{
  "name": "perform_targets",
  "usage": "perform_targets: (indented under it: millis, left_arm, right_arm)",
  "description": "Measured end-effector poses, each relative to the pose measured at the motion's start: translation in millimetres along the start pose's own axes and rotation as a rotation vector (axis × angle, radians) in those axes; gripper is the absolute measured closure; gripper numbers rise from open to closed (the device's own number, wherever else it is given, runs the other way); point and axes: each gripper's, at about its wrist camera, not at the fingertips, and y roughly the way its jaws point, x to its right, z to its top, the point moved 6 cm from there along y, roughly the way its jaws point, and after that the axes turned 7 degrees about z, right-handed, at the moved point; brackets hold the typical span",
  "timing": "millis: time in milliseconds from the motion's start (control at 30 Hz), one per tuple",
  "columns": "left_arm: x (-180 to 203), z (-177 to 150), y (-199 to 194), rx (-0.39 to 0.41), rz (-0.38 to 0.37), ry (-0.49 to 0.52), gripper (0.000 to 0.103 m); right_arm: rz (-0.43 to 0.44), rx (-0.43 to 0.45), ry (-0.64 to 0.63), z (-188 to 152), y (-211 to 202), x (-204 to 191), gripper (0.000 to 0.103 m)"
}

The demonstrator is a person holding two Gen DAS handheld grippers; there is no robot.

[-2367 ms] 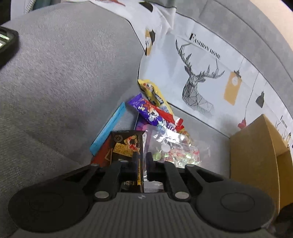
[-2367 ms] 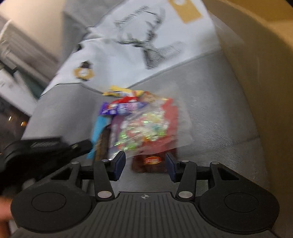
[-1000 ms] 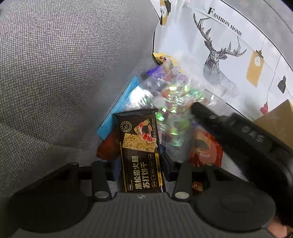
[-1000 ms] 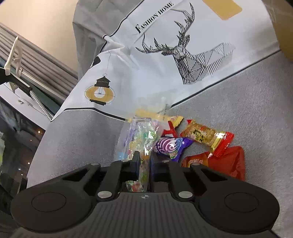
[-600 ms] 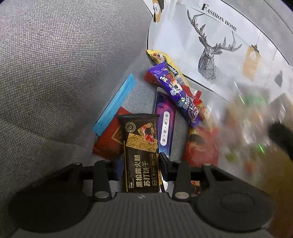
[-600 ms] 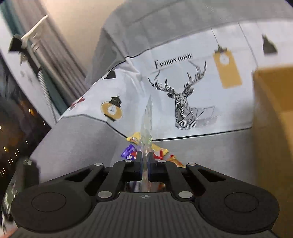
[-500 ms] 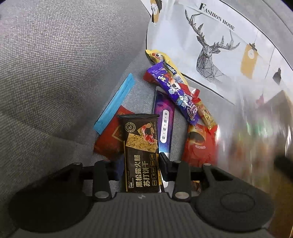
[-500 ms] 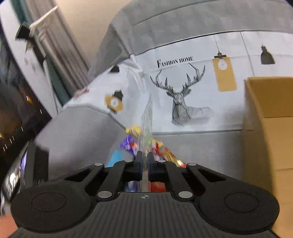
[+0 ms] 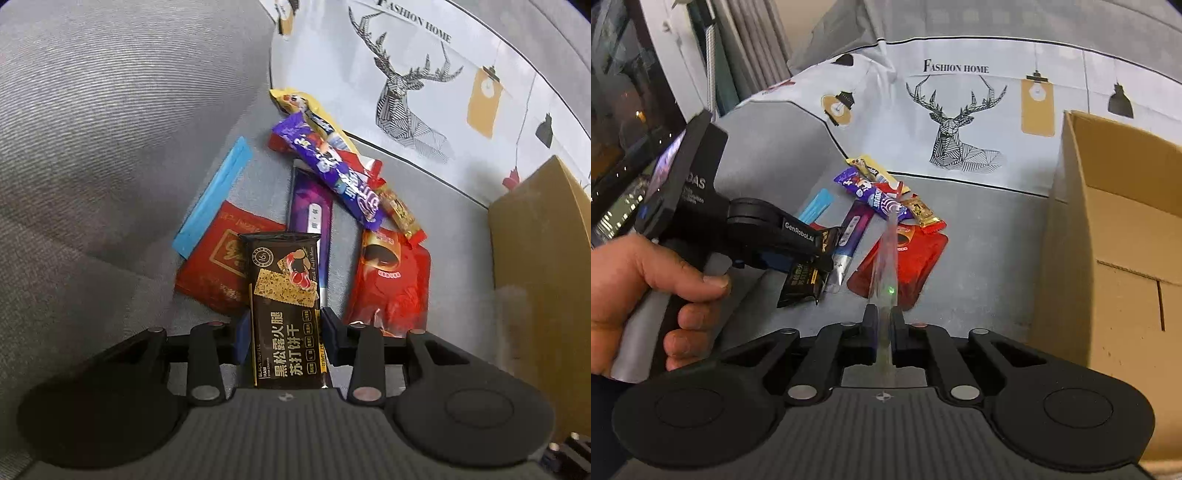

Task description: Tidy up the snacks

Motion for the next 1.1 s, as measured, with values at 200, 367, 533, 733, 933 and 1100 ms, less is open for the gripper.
perform_targets:
  millis: [200,367,533,733,933,1100]
  left_arm:
    - [1,1,5,-0.009,0.002,0.022,0.06]
    - [1,1,8,-0.015,0.005,0.031,0.06]
    - [2,0,9,-0.021,0.008,0.04,0.06]
    - [4,0,10,-0.026,0.01,0.051,0.06]
    - [3,0,10,-0.028,0.006,0.055,0.06]
    - [5,-1,7,-0.027,0.003,0.057,0.06]
  right_arm:
    - [0.013,-0.029,-0.016,-5,18,-1,0.088]
    - [0.042,-0.054,-0.029,-7,30,-10,0.084]
    - [0.101,-0.047,-0.019,-5,34,-19,0.08]
    - [0.123,-0.05,-0.005,-4,47,-25,0.066]
    - [0.097,-0.097,-0.04,-11,65,-26,0.068]
    - [0.049,-0.078,-0.093,-4,52,-26,0.086]
